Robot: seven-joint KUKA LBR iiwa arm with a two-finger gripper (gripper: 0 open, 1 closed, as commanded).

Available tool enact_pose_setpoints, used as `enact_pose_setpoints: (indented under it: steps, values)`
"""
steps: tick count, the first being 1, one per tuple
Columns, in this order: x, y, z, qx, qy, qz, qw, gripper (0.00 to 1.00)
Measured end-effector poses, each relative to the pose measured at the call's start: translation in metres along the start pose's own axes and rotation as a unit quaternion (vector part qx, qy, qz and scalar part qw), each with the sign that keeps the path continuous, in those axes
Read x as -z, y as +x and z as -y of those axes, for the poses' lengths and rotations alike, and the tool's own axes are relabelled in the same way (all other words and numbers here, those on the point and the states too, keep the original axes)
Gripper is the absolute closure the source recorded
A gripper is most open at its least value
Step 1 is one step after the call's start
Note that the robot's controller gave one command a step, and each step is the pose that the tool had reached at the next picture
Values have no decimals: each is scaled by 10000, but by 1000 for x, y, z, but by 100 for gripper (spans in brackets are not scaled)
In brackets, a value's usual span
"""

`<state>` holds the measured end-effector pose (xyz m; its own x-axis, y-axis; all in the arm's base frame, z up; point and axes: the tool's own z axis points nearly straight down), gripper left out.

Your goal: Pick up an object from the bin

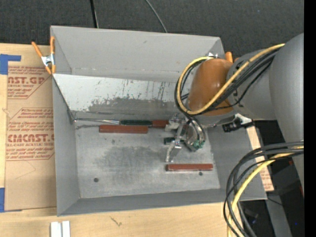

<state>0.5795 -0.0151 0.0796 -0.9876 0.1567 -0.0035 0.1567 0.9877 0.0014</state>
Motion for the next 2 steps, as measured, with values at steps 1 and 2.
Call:
enact_pose_setpoints:
  steps: [1, 2]
  values:
    - [-2, 16, 19, -400, -18, 64, 9992, 0]
    - [-1, 44, 40, -233, -12, 151, 9996, 100]
